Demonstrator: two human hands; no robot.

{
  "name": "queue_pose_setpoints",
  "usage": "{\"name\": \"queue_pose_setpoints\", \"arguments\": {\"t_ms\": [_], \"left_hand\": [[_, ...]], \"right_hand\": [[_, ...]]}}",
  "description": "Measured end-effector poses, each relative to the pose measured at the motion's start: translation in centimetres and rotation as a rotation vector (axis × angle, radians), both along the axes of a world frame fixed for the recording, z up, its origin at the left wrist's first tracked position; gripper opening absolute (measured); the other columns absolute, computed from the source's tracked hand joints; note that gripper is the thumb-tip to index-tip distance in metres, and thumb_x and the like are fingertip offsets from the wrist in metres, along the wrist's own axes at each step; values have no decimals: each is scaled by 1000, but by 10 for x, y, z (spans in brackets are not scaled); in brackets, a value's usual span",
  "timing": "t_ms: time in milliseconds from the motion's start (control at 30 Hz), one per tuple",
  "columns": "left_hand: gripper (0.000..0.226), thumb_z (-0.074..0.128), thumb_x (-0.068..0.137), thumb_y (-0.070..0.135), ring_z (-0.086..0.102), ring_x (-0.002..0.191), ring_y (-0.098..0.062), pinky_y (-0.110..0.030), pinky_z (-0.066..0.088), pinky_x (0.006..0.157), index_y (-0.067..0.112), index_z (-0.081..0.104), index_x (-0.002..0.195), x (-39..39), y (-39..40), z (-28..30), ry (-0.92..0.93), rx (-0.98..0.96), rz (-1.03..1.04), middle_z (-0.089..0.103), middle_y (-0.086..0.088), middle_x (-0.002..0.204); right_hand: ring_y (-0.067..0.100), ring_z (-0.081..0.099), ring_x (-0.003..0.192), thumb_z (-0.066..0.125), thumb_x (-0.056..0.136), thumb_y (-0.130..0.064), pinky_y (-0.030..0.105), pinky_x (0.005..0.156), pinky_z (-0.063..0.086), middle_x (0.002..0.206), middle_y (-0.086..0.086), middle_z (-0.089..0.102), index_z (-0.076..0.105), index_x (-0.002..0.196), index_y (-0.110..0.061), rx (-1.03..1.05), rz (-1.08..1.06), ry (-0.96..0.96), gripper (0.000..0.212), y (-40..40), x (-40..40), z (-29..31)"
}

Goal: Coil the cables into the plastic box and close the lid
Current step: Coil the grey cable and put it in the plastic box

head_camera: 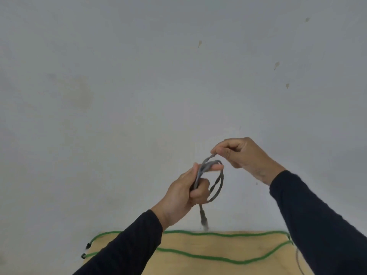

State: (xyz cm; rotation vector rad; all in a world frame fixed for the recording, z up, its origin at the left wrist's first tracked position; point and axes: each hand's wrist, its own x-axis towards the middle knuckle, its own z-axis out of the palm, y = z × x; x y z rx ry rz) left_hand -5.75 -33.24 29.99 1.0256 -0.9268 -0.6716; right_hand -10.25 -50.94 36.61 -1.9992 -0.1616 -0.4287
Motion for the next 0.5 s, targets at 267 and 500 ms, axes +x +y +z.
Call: {"name": "queue_pose_setpoints", "arguments": {"t_ms": [267,500], "left_hand": [[47,16,100,40,24,48,-6,-20,24,52,22,49,129,39,-6,50,101,-253,303,31,11,49],[43,20,98,45,45,55,-4,-12,37,59,31,45,131,49,9,18,-564,357,548,53,7,64]], "right_hand": [[-1,38,43,42,97,-26,17,53,35,50,-12,46,67,96,-33,-139,-37,169,25,47,12,-83],[3,44,48,56,89,-28,15,50,32,55,-8,49,66,82,-18,-512,34,143,16,46,-6,-43]]}}
